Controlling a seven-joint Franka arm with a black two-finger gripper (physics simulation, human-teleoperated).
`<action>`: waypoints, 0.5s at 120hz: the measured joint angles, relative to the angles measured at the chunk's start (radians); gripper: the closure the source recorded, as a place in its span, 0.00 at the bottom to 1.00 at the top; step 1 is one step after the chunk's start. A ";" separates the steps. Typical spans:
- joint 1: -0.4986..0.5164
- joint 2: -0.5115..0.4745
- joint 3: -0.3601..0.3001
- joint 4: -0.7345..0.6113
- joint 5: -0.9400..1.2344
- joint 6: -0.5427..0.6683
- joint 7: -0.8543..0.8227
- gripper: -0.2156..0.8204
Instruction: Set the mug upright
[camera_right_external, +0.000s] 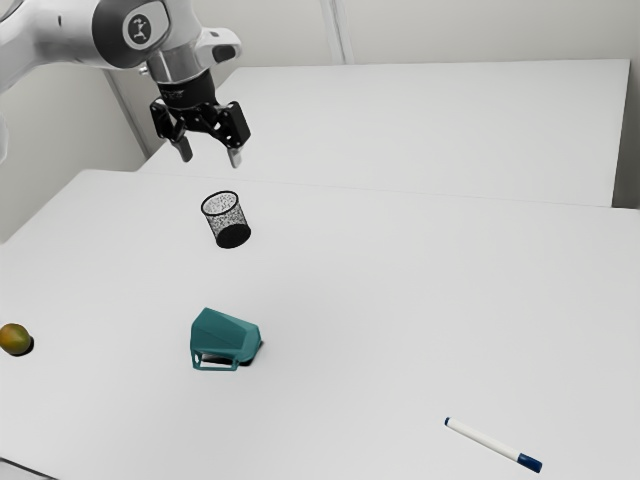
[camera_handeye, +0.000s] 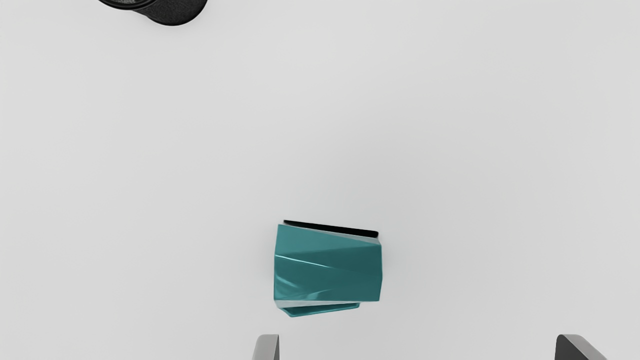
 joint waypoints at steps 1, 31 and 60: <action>0.000 0.000 0.000 0.000 0.000 0.000 0.000 0.21; -0.008 -0.001 0.006 -0.005 -0.004 -0.016 -0.003 0.21; 0.010 -0.037 0.004 -0.069 -0.057 -0.022 -0.006 0.21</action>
